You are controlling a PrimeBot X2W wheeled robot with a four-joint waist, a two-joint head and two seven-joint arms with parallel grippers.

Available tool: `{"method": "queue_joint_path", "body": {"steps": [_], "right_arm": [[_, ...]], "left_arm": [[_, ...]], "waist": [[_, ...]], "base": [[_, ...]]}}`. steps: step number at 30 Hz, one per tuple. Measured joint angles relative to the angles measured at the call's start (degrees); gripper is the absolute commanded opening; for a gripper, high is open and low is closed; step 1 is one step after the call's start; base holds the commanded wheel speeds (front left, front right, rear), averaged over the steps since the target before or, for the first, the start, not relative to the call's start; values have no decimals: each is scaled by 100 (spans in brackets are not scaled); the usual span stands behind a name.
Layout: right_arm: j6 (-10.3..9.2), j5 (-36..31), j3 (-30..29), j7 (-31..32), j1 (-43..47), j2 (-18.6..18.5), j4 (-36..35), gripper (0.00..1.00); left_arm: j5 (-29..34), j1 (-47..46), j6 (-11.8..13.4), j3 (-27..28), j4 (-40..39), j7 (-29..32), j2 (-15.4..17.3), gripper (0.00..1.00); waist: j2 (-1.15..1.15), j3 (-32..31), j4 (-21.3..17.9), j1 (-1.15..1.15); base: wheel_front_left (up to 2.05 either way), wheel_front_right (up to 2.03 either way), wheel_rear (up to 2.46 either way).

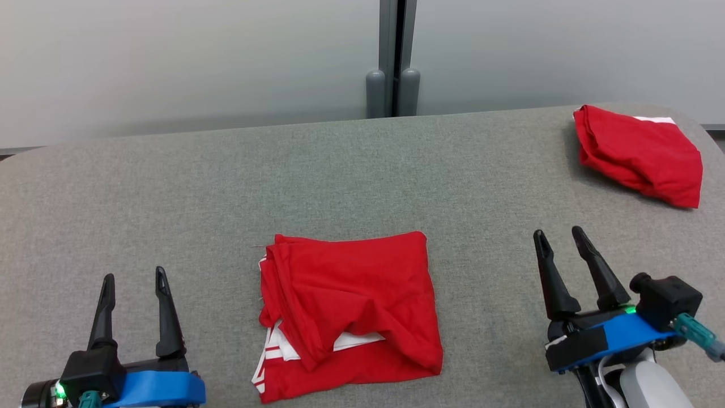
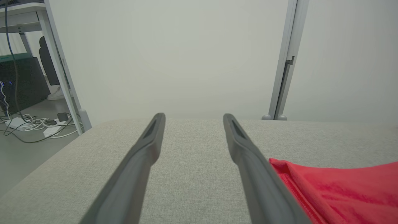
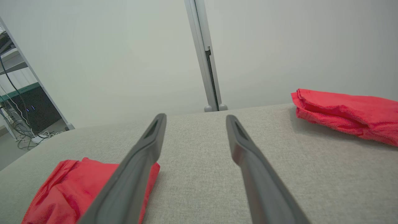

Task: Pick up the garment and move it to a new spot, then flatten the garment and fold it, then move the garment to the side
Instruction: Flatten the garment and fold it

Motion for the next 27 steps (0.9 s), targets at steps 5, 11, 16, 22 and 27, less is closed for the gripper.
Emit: {"method": "queue_joint_path", "body": {"steps": [5,11,16,22,27], "right_arm": [[0,-260,-388,126,387,227,-379,100],[0,-463,-586,309,577,383,-712,100],[0,-593,-680,411,633,469,-827,100],[0,-623,-700,446,639,503,-833,100],[0,-624,-712,444,643,509,-811,100]], "left_arm": [[5,29,-14,-11,38,0,1,100],[3,32,-16,-26,54,0,0,100],[-105,29,-247,-386,214,0,0,100],[-219,-13,-479,-1161,745,93,-8,100],[-310,-26,-592,-1630,1131,256,-8,100]], "waist": [[0,-44,24,0],[0,-21,59,0],[0,-58,78,0],[0,-78,60,0],[0,-55,5,0]], "base": [[0,0,0],[0,0,0],[0,0,0],[0,0,0],[0,0,0]]}}
